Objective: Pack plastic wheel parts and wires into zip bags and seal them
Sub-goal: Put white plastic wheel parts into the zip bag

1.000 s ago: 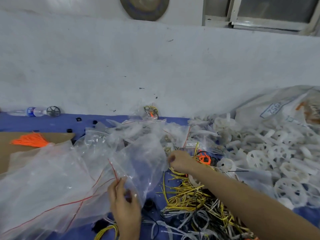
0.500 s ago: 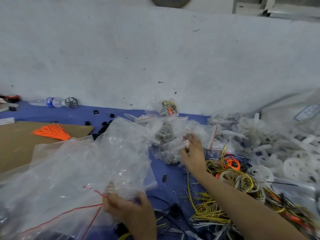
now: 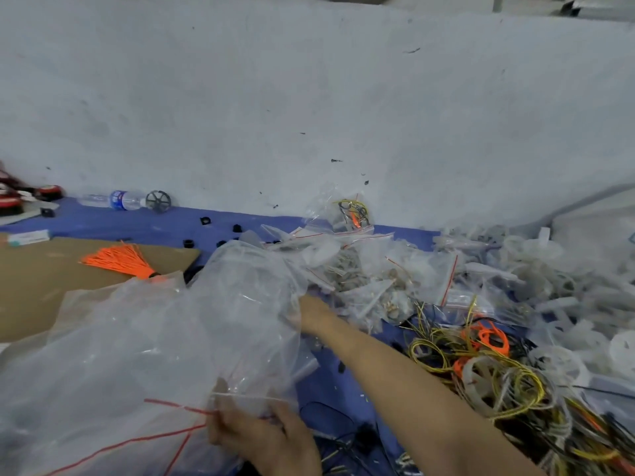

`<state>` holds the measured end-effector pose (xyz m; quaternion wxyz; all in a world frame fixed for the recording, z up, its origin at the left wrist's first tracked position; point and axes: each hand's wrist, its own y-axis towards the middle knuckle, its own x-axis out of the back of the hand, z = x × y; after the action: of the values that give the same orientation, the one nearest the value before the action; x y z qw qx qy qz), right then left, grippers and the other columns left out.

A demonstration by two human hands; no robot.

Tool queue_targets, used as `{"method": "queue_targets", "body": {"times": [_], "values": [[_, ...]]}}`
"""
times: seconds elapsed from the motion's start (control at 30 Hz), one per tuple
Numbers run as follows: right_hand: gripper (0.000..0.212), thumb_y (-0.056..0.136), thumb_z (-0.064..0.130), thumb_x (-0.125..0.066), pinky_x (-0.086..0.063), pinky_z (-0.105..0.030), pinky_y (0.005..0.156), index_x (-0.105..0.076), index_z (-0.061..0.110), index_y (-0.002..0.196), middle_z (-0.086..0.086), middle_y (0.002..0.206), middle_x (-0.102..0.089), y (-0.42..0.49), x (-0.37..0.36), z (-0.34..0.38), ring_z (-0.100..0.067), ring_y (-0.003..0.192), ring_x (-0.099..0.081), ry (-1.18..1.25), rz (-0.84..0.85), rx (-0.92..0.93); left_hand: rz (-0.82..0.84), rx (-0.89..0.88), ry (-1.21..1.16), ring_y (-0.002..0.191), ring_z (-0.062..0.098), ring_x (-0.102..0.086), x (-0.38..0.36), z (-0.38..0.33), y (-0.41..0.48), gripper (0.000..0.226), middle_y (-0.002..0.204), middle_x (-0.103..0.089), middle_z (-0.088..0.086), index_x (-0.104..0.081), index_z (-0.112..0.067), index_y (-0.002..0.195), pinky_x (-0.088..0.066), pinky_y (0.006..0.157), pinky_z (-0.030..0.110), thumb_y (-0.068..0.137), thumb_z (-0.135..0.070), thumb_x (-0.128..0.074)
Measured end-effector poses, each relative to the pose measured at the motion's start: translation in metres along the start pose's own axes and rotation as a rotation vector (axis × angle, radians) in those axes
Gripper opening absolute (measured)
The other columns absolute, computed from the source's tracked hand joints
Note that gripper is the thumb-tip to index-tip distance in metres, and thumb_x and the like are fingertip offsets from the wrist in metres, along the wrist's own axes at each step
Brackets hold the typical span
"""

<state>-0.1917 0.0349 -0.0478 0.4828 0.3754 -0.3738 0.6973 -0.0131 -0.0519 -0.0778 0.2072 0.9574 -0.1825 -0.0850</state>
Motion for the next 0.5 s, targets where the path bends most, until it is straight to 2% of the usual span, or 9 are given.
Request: {"method": "queue_targets", "body": {"times": [0.03, 0.07, 0.13, 0.2, 0.27, 0.37, 0.43, 0.5], "values": [[0.041, 0.093, 0.03, -0.051, -0.042, -0.036, 0.094, -0.056, 0.005, 0.124, -0.019, 0.131, -0.054, 0.006, -0.002, 0.003, -0.035, 0.118, -0.052, -0.008, 0.055, 0.0, 0.053, -0.017, 0.026, 0.099, 0.039, -0.046, -0.004, 0.002, -0.025, 0.058, 0.12, -0.037, 0.033, -0.038, 0.001, 0.134, -0.039, 0.09, 0.035, 0.078, -0.009, -0.049], [0.043, 0.094, 0.032, -0.05, -0.041, -0.035, 0.094, -0.055, 0.005, 0.127, -0.019, 0.133, -0.053, 0.01, -0.003, 0.004, -0.034, 0.119, -0.051, -0.02, 0.098, 0.005, 0.031, -0.068, 0.048, 0.096, 0.038, -0.046, -0.012, -0.005, -0.049, 0.058, 0.121, -0.037, 0.029, -0.039, 0.0, 0.134, -0.042, 0.089, 0.035, 0.078, -0.006, -0.051], [0.043, 0.095, 0.033, -0.048, -0.039, -0.032, 0.085, -0.056, 0.005, 0.126, -0.019, 0.132, -0.054, 0.016, -0.003, 0.002, -0.034, 0.117, -0.052, -0.043, 0.152, 0.038, 0.119, -0.001, 0.06, 0.097, 0.04, -0.049, -0.019, 0.0, -0.049, 0.059, 0.126, -0.037, 0.022, -0.04, -0.001, 0.136, -0.049, 0.086, 0.046, 0.078, -0.005, -0.052], [0.041, 0.094, 0.033, -0.05, -0.035, -0.029, 0.076, -0.057, 0.004, 0.121, -0.019, 0.127, -0.056, 0.016, -0.002, -0.004, -0.034, 0.113, -0.054, -0.065, 0.15, 0.029, 0.12, 0.011, 0.06, 0.102, 0.043, -0.049, -0.019, 0.005, -0.044, 0.06, 0.128, -0.035, 0.021, -0.039, -0.001, 0.136, -0.05, 0.083, 0.054, 0.078, -0.004, -0.052], [0.037, 0.091, 0.029, -0.055, -0.039, -0.028, 0.078, -0.057, 0.008, 0.122, -0.015, 0.124, -0.056, 0.016, -0.002, -0.012, -0.033, 0.112, -0.055, -0.038, 0.103, 0.033, 0.095, 0.016, 0.07, 0.104, 0.043, -0.048, -0.019, 0.001, -0.045, 0.061, 0.128, -0.035, 0.024, -0.039, -0.002, 0.137, -0.049, 0.085, 0.048, 0.077, -0.003, -0.051], [0.041, 0.084, 0.013, -0.062, -0.047, -0.03, 0.091, -0.056, 0.013, 0.125, -0.011, 0.123, -0.059, 0.009, 0.0, -0.028, -0.029, 0.11, -0.057, 0.1, 0.087, 0.019, 0.128, 0.001, 0.006, 0.104, 0.039, -0.044, -0.018, -0.007, -0.048, 0.059, 0.124, -0.034, 0.032, -0.04, 0.003, 0.135, -0.04, 0.09, 0.025, 0.076, -0.001, -0.048], [0.037, 0.081, 0.007, -0.062, -0.05, -0.028, 0.082, -0.062, 0.012, 0.118, -0.01, 0.111, -0.064, -0.001, 0.006, -0.033, -0.024, 0.097, -0.061, 0.197, 0.037, 0.012, 0.134, -0.017, -0.01, 0.106, 0.039, -0.042, -0.016, -0.005, -0.043, 0.06, 0.121, -0.034, 0.036, -0.041, 0.008, 0.133, -0.034, 0.096, 0.013, 0.074, 0.001, -0.047], [0.023, 0.078, 0.002, -0.061, -0.046, -0.024, 0.069, -0.067, 0.008, 0.099, -0.009, 0.089, -0.064, -0.016, 0.016, -0.036, -0.018, 0.078, -0.058, 0.414, -0.084, 0.016, 0.143, -0.005, -0.014, 0.11, 0.042, -0.041, -0.017, -0.004, -0.044, 0.062, 0.121, -0.034, 0.038, -0.041, 0.01, 0.132, -0.031, 0.103, 0.019, 0.071, 0.005, -0.048]]}}
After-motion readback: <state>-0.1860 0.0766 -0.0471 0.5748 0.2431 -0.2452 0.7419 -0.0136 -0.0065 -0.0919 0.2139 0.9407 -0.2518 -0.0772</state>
